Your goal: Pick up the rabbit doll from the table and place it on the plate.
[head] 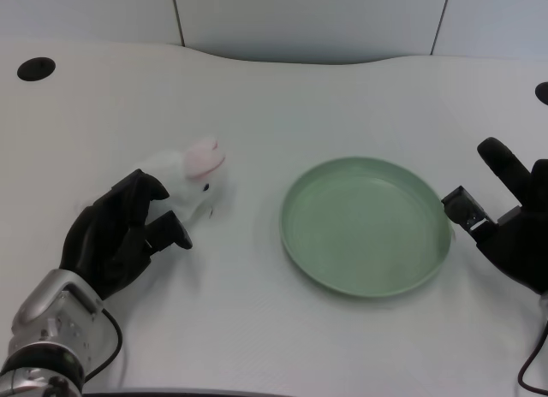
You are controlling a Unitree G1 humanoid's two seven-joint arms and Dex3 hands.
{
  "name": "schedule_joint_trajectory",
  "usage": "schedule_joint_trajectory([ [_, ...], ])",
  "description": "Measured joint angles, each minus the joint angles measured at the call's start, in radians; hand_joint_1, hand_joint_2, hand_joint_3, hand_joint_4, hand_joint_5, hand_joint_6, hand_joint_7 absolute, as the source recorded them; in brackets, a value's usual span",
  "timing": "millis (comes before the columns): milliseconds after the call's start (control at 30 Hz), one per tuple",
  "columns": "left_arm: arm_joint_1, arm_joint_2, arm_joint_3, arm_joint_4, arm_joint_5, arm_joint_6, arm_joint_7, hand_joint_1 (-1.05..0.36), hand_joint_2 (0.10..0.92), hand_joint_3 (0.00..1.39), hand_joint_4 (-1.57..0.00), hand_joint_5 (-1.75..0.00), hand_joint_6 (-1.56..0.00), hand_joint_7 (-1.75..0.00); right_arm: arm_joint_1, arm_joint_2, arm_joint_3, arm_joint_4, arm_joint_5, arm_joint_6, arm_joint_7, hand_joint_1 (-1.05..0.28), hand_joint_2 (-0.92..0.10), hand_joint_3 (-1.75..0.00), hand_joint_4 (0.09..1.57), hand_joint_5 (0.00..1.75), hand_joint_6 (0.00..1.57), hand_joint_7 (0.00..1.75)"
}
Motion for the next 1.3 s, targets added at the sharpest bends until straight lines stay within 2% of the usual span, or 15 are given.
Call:
schedule_joint_trajectory([
  [233,0.000,0.000,0.000,0.000,0.002,-0.002,0.000,-0.75,0.921,0.44,-0.75,-1.75,-0.53,-1.71,0.000,0.000,0.001,0.000,-0.001,-0.001,-0.001,-0.68,-0.92,-0.34,0.62,1.75,0.69,1.50],
  [900,0.000,0.000,0.000,0.000,0.002,-0.003,0.000,-0.75,0.921,0.44,-0.75,-1.75,-0.52,-1.72,0.000,0.000,0.001,-0.001,-0.001,-0.001,-0.001,-0.68,-0.92,-0.35,0.62,1.75,0.68,1.51],
  [933,0.002,-0.001,-0.002,-0.002,0.004,-0.015,0.000,-0.64,0.916,0.28,-0.78,-1.75,-0.58,-1.61,0.000,0.000,0.001,-0.001,-0.001,-0.001,-0.001,-0.68,-0.92,-0.34,0.63,1.75,0.68,1.51],
  [1000,0.015,-0.012,-0.012,-0.018,0.017,-0.063,0.000,-0.57,0.909,0.16,-0.78,-1.75,-0.64,-1.55,0.000,0.000,0.001,-0.001,-0.001,-0.001,-0.002,-0.69,-0.92,-0.34,0.62,1.75,0.68,1.50],
  [1033,0.024,-0.021,-0.016,-0.031,0.018,-0.079,-0.006,-0.54,0.894,0.11,-0.76,-1.75,-0.68,-1.58,0.000,0.000,0.001,-0.001,-0.001,-0.001,-0.002,-0.69,-0.92,-0.34,0.62,1.75,0.68,1.49],
  [1167,0.048,-0.067,-0.027,-0.067,0.014,-0.090,-0.077,-0.52,0.883,0.06,-0.74,-1.75,-0.71,-1.61,0.000,0.000,0.001,-0.001,-0.001,-0.001,-0.002,-0.68,-0.92,-0.35,0.60,1.75,0.68,1.47],
  [1200,0.057,-0.069,-0.046,-0.077,0.035,-0.123,-0.068,-0.57,0.905,0.10,-0.68,-1.75,-0.64,-1.53,0.000,0.000,0.001,-0.001,-0.001,0.000,-0.002,-0.68,-0.92,-0.32,0.61,1.75,0.69,1.48],
  [1300,0.071,-0.041,-0.133,-0.120,0.161,-0.302,0.009,-0.58,0.919,0.13,-0.51,-1.73,-0.65,-1.20,0.000,-0.002,0.001,-0.004,-0.001,0.000,-0.008,-0.68,-0.92,-0.31,0.62,1.75,0.70,1.49],
])
